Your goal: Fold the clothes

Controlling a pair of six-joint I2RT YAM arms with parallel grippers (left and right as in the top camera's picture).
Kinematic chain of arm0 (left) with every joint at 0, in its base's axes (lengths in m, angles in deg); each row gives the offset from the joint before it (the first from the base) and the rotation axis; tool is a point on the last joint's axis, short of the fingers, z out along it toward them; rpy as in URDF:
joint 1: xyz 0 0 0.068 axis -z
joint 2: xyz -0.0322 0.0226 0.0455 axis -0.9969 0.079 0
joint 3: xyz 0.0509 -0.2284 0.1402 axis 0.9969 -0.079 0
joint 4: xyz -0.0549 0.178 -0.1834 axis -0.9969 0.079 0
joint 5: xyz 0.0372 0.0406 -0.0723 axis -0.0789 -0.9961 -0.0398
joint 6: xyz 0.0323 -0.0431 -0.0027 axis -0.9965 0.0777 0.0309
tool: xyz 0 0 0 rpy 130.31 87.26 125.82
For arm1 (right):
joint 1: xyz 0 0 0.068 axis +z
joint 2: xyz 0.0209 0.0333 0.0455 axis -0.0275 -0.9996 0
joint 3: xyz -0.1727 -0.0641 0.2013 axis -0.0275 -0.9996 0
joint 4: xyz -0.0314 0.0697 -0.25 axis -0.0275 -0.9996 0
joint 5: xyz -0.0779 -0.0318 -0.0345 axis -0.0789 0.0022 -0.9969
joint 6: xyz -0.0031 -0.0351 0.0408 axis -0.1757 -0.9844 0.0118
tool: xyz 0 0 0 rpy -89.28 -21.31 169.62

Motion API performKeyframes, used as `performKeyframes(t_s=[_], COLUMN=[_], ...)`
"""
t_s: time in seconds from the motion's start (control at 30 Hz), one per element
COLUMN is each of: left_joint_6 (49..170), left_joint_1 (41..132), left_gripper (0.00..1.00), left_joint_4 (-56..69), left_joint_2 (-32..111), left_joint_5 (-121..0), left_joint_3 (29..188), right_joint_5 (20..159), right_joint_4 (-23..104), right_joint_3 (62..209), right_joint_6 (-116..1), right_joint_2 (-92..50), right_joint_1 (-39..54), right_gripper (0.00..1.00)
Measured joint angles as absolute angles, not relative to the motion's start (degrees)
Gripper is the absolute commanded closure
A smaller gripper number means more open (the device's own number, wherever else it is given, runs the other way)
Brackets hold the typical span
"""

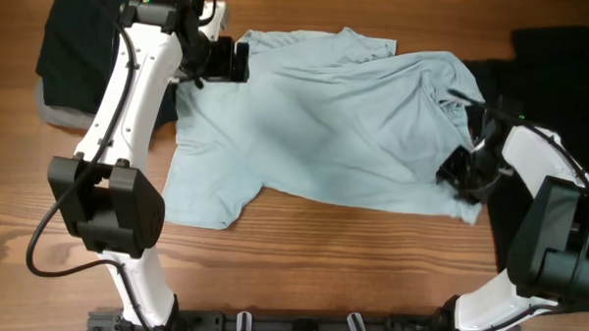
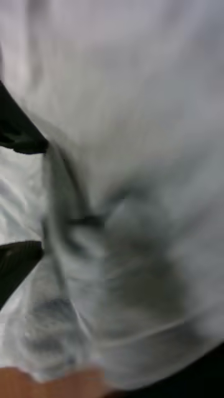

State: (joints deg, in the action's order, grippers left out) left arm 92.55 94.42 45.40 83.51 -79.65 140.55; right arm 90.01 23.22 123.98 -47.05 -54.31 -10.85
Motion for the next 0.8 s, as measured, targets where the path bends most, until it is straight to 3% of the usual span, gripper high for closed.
performKeyframes(t_s=[0.1, 0.13, 0.3, 0.4, 0.43, 0.47, 0.5, 0.53, 0.6, 0.67, 0.8], left_joint_6=[94.0, 95.1, 101.3, 103.7, 104.3, 104.8, 105.0, 105.4, 105.9, 106.3, 106.9], left_joint_1=[94.4, 94.4, 94.4, 94.4, 94.4, 94.4, 94.4, 94.4, 94.4, 94.4, 94.4], left_gripper=[0.41, 0.42, 0.29, 0.25, 0.25, 0.26, 0.27, 0.3, 0.33, 0.33, 0.31], left_joint_4=[48.2, 48.5, 45.0, 41.7, 40.9, 40.8, 40.8, 40.8, 40.8, 40.5, 39.7], left_joint_2=[83.5, 83.5, 83.4, 83.4, 83.4, 83.4, 83.4, 83.4, 83.4, 83.4, 83.4], left_joint_5=[-80.4, -80.3, -80.7, -80.7, -80.7, -80.6, -80.5, -80.5, -80.4, -80.3, -80.3], left_joint_3=[137.7, 136.3, 122.2, 116.0, 114.6, 113.8, 113.6, 113.5, 113.2, 112.5, 110.6], right_joint_5=[94.0, 95.1, 96.6, 94.7, 93.0, 92.1, 91.3, 90.1, 88.5, 86.9, 85.2], right_joint_4=[25.2, 25.4, 21.0, 17.1, 15.4, 14.7, 14.0, 13.3, 12.6, 13.7, 22.4], right_joint_3=[126.1, 126.5, 127.0, 127.0, 127.0, 127.0, 127.0, 127.0, 127.0, 126.6, 123.3], right_joint_6=[-49.8, -50.2, -51.2, -50.5, -50.0, -49.6, -49.5, -48.7, -48.3, -47.3, -46.0], right_joint_2=[-51.8, -50.8, -49.3, -49.3, -49.3, -49.3, -49.3, -49.3, -49.3, -49.3, -49.3], right_joint_1=[-10.8, -10.8, -10.8, -10.8, -10.8, -10.8, -10.8, -10.8, -10.8, -10.8, -10.8], right_gripper=[0.43, 0.4, 0.25, 0.24, 0.33, 0.48, 0.72, 0.84, 0.9, 0.81, 0.91])
